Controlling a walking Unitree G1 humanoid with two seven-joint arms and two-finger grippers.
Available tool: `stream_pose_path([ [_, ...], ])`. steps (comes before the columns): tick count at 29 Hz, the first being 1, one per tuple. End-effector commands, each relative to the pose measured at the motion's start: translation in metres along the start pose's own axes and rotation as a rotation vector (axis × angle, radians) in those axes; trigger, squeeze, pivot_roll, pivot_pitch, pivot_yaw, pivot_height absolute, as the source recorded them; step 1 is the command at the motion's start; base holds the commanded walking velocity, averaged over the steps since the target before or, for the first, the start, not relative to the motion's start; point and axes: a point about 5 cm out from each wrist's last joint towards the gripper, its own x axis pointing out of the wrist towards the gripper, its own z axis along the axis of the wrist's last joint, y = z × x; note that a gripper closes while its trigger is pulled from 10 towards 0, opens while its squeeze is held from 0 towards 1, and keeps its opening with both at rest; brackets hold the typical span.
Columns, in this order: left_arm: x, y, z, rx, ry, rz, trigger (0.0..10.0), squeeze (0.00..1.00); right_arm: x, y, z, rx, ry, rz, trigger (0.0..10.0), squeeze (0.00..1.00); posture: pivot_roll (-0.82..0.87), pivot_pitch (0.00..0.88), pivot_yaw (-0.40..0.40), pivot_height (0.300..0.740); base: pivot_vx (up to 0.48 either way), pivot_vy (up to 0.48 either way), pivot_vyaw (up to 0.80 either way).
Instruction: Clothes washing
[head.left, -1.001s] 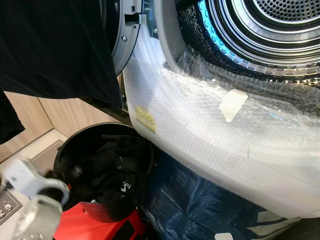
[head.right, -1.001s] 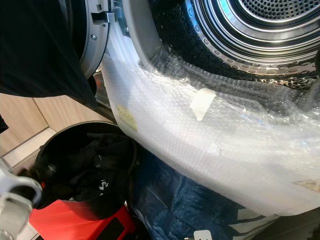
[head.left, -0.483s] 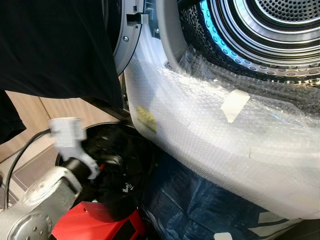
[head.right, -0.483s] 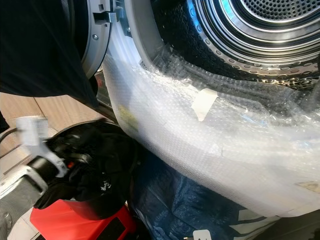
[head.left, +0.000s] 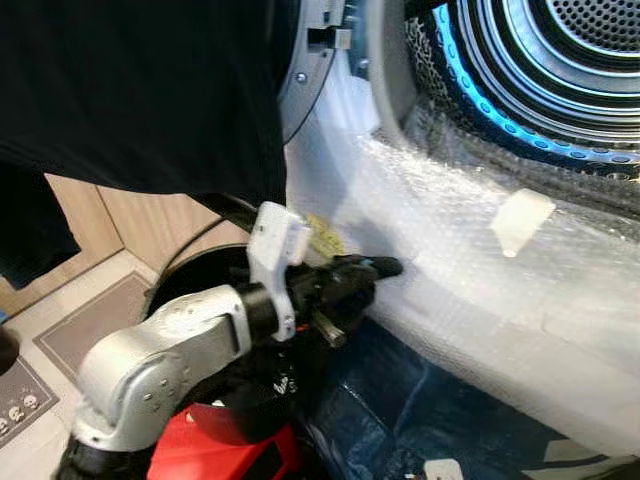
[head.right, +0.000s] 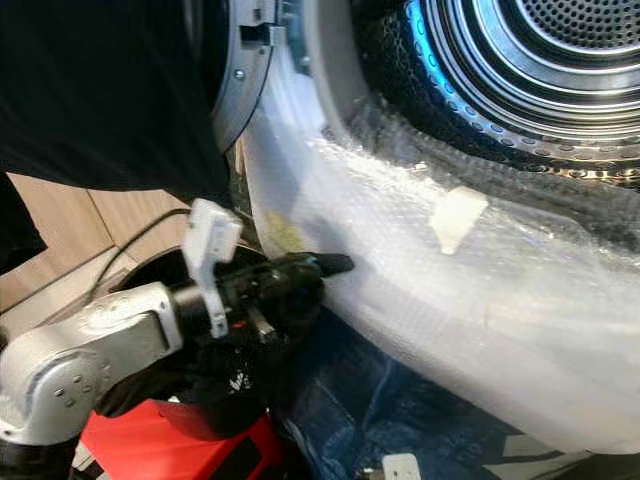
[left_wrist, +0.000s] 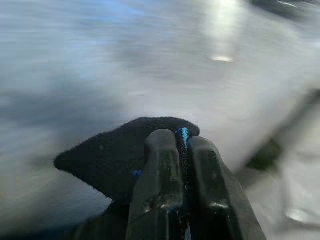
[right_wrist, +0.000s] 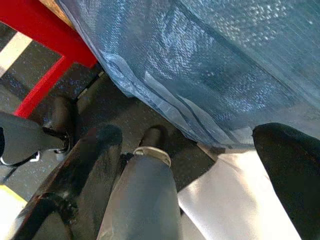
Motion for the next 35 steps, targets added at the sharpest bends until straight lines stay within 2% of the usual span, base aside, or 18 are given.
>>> stream_pose_path([
  [1, 0.016, -0.012, -0.002, 0.008, 0.020, -0.085, 0.0, 0.00, -0.002, -0.007, -0.012, 0.018, 0.034, -0.023, 10.0, 0.00, 0.12, 0.104, -0.074, 0.740, 0.000, 0.000, 0.00],
  [3, 0.025, -0.019, -0.004, -0.005, 0.023, -0.129, 0.0, 0.00, -0.002, -0.008, -0.014, 0.025, 0.036, -0.028, 10.0, 0.00, 0.11, 0.103, -0.070, 0.740, 0.000, 0.000, 0.00],
  [6, 0.030, -0.030, -0.010, -0.025, 0.027, -0.211, 0.0, 0.00, -0.003, -0.009, -0.015, 0.029, 0.037, -0.031, 10.0, 0.00, 0.11, 0.105, -0.070, 0.740, 0.000, 0.000, 0.00],
  [7, 0.030, -0.032, -0.011, -0.023, 0.031, -0.226, 4.5, 0.00, -0.003, -0.010, -0.015, 0.031, 0.038, -0.033, 10.0, 0.00, 0.11, 0.106, -0.066, 0.740, 0.000, 0.000, 0.00],
  [8, 0.031, -0.033, -0.016, -0.004, 0.043, -0.228, 10.0, 0.00, -0.003, -0.010, -0.016, 0.033, 0.039, -0.035, 10.0, 0.00, 0.11, 0.110, -0.066, 0.740, 0.000, 0.000, 0.00],
  [10, 0.035, -0.025, -0.032, -0.047, 0.101, -0.150, 10.0, 0.00, -0.003, -0.012, -0.016, 0.037, 0.040, -0.039, 10.0, 0.00, 0.12, 0.109, -0.066, 0.740, 0.000, 0.000, 0.00],
  [14, 0.025, -0.016, -0.074, 0.024, 0.272, -0.096, 10.0, 0.00, -0.002, -0.015, -0.009, 0.042, 0.005, -0.042, 10.0, 0.00, 0.12, 0.113, -0.064, 0.740, 0.000, 0.000, 0.00],
  [15, 0.024, -0.015, -0.077, 0.029, 0.280, -0.093, 10.0, 0.00, -0.002, -0.016, -0.008, 0.046, 0.001, -0.045, 10.0, 0.00, 0.12, 0.113, -0.064, 0.740, 0.000, 0.000, 0.00],
  [18, 0.016, -0.011, -0.094, -0.037, 0.296, -0.048, 10.0, 0.00, -0.002, -0.026, -0.002, 0.053, -0.029, -0.059, 10.0, 0.00, 0.11, 0.115, -0.058, 0.740, 0.000, 0.000, 0.00],
  [20, 0.012, -0.008, -0.100, -0.037, 0.311, -0.021, 10.0, 0.00, -0.003, -0.031, -0.002, 0.047, -0.033, -0.057, 10.0, 0.00, 0.11, 0.114, -0.060, 0.740, 0.000, 0.000, 0.00],
  [22, 0.011, -0.007, -0.104, -0.047, 0.302, -0.001, 10.0, 0.00, -0.003, -0.034, -0.002, 0.043, -0.038, -0.053, 10.0, 0.00, 0.11, 0.116, -0.062, 0.740, 0.000, 0.000, 0.00],
  [24, 0.010, 0.004, -0.104, -0.096, 0.222, 0.122, 10.0, 0.00, -0.004, -0.041, -0.002, 0.048, -0.041, -0.057, 10.0, 0.00, 0.11, 0.117, -0.065, 0.740, 0.000, 0.000, 0.00],
  [28, 0.006, 0.016, -0.105, -0.100, 0.174, 0.228, 10.0, 0.00, -0.004, -0.043, 0.001, 0.088, -0.065, -0.046, 10.0, 0.00, 0.11, 0.116, -0.066, 0.740, 0.000, 0.000, 0.00],
  [30, 0.004, 0.019, -0.106, -0.112, 0.155, 0.257, 10.0, 0.00, -0.004, -0.041, 0.005, 0.090, -0.083, -0.028, 10.0, 0.00, 0.11, 0.116, -0.066, 0.740, 0.000, 0.000, 0.00],
  [33, 0.002, 0.023, -0.108, -0.084, 0.154, 0.297, 10.0, 0.00, -0.002, -0.035, 0.014, 0.109, -0.119, -0.002, 10.0, 0.00, 0.10, 0.117, -0.068, 0.740, 0.000, 0.000, 0.00],
  [35, 0.002, 0.022, -0.107, -0.075, 0.151, 0.288, 10.0, 0.00, -0.002, -0.031, 0.017, 0.107, -0.128, 0.016, 10.0, 0.00, 0.11, 0.115, -0.070, 0.740, 0.000, 0.000, 0.00],
])
